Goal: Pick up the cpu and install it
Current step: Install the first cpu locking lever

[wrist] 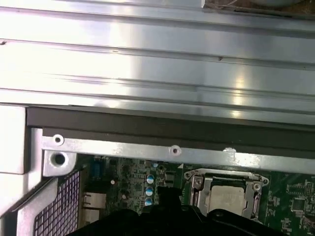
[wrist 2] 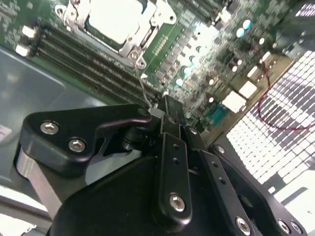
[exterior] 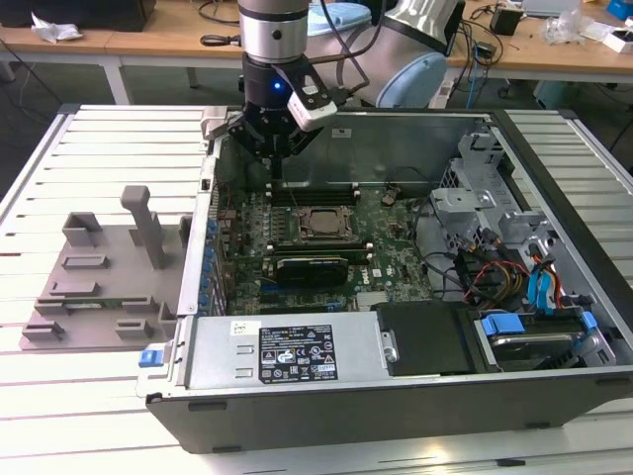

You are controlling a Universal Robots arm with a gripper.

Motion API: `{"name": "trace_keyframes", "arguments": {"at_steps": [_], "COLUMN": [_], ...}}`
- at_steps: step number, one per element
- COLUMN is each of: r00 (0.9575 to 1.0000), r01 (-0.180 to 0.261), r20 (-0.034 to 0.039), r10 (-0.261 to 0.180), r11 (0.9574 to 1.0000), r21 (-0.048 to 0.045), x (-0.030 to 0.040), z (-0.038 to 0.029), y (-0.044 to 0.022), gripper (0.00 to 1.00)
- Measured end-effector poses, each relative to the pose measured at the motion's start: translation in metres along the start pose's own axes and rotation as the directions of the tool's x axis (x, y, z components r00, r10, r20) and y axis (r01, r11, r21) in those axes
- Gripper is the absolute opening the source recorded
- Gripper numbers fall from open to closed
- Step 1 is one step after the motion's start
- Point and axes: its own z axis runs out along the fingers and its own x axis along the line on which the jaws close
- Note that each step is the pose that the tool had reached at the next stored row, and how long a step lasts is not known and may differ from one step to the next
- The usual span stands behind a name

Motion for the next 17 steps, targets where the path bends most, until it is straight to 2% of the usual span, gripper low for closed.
{"name": "trace_keyframes", "arguments": {"at_steps": [5,17], "r00": [1.0,1.0], "r01": [0.0,0.0], "r20": [-0.0005,-0.0005], "r10": [0.0,0.0], "r11": [1.0,1.0], "r21": [0.0002,0.0003], "x": [-0.0014,-0.0145], "z": [0.0064,0.0075], "y": [0.0003,-0.0007], "gripper": [0.11,0.11]}}
